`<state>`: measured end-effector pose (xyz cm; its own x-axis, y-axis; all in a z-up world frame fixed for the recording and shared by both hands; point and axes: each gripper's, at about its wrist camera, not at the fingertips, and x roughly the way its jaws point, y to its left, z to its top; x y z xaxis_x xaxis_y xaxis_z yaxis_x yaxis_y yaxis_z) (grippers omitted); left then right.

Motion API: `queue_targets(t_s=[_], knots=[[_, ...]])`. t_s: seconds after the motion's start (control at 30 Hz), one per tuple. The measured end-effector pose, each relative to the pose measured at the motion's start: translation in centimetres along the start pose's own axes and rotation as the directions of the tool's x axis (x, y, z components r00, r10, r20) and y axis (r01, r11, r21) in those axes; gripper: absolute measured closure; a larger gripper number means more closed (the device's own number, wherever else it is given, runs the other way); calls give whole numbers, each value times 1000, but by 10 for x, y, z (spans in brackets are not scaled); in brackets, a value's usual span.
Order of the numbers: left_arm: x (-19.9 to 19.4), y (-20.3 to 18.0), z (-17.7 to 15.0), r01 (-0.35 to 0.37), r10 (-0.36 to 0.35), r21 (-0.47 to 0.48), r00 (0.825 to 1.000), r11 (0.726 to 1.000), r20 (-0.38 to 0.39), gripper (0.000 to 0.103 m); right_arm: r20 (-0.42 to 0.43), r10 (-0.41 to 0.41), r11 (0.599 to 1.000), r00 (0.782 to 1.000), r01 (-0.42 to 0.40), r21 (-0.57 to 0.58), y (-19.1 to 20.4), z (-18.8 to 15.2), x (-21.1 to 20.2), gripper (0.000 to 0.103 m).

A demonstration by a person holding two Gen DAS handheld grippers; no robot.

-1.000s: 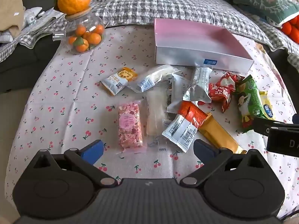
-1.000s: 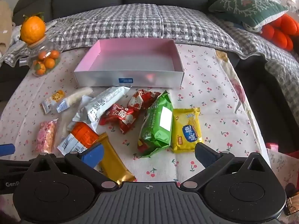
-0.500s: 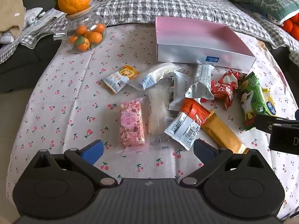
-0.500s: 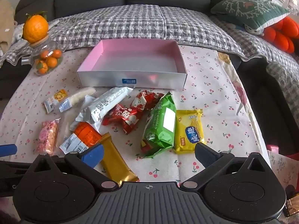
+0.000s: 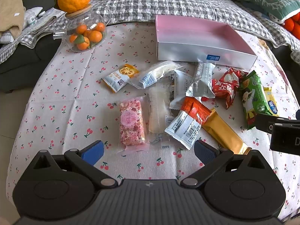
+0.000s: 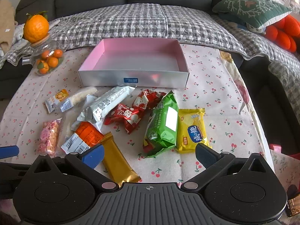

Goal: Organize snacks

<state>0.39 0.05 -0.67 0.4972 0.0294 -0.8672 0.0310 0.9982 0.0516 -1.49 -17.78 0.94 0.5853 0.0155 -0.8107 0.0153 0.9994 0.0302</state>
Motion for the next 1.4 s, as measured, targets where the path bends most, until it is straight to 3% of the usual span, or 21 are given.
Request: queue_targets(t_s=[1.4], knots=[[-3, 0, -2, 21, -21, 15, 999, 1000, 24, 0, -6, -3, 1000, 1000, 3, -4, 1, -2, 4, 0]])
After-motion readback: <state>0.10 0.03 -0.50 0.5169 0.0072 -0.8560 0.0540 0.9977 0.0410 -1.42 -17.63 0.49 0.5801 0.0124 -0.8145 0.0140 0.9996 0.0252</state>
